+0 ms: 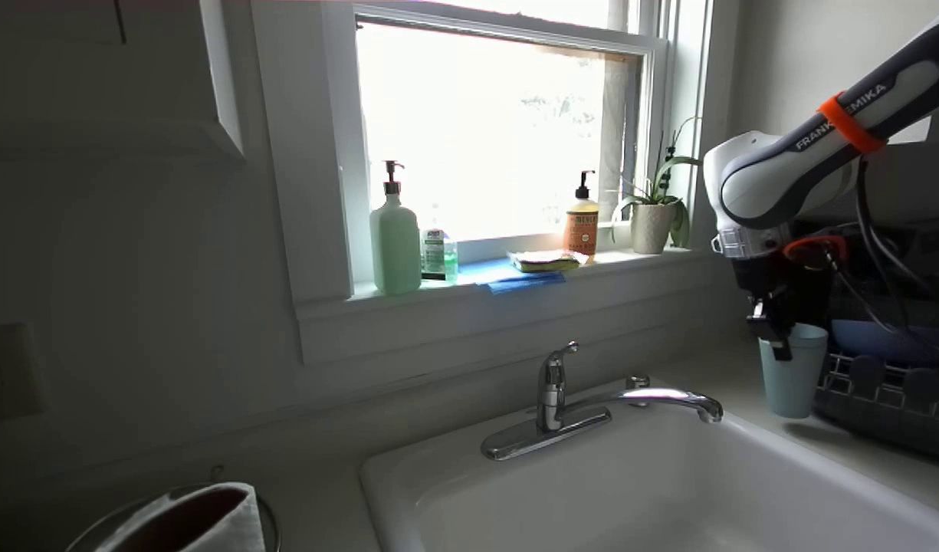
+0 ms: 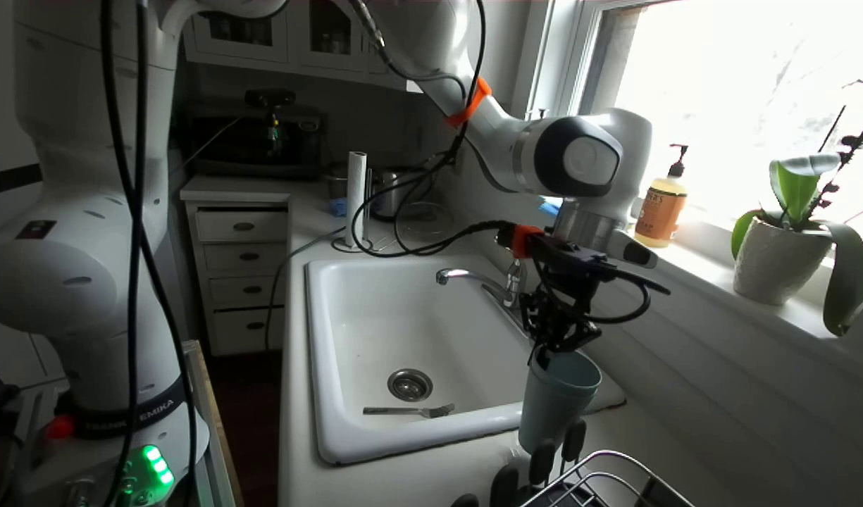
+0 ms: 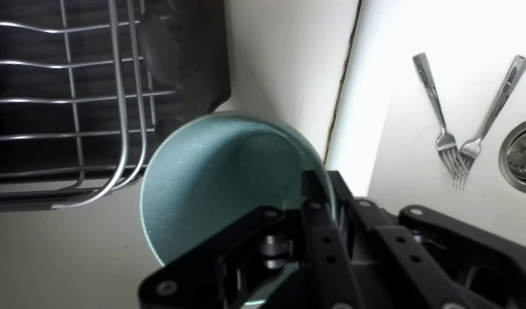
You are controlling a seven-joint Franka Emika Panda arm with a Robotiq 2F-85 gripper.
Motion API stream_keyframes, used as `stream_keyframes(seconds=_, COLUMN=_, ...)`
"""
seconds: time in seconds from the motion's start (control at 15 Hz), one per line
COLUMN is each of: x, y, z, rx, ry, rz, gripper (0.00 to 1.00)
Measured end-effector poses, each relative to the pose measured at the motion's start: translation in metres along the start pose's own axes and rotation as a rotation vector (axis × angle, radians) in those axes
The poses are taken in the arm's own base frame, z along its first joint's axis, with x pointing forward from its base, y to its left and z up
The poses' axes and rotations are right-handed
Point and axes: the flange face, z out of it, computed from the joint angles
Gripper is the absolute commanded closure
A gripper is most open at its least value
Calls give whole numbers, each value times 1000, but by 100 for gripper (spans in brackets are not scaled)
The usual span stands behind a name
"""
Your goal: Rearrange the cups and move it to the left of the sink
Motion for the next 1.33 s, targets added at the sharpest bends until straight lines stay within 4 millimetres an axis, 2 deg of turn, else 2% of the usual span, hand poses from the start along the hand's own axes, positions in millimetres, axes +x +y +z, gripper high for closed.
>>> stream_keyframes(seconds=0.2, x=-14, y=-16, z=-49, rx=-43, ry=47, rz=-42, gripper=98)
stream_keyframes(seconds=0.33, x=-25, y=-35, z=-87, rx=-60, ry=102, rz=-78, gripper=98)
stream_keyframes(seconds=0.53, x=-38, y=-76, z=-140, rx=-87, ry=194, rz=-154, gripper=98)
stream_keyframes(seconds=0.73, x=-45, y=-122, z=-181, rx=-110, ry=272, rz=-234, gripper=98)
stream_keyframes(seconds=0.8, x=-46, y=-136, z=-193, rx=-118, ry=293, rz=-259, gripper=93)
stream_keyframes(seconds=0.93, x=-47, y=-159, z=-210, rx=-128, ry=315, rz=-300, gripper=93)
stream_keyframes(seconds=1.0, x=-47, y=-165, z=-214, rx=-130, ry=317, rz=-309, gripper=93)
stream_keyframes(seconds=1.2, x=-46, y=-164, z=-213, rx=-131, ry=314, rz=-314, gripper=93)
stream_keyframes(seconds=1.27, x=-46, y=-163, z=-213, rx=-131, ry=312, rz=-314, gripper=98)
stream_keyframes(seconds=1.33, x=-46, y=-163, z=-212, rx=-131, ry=312, rz=-314, gripper=98)
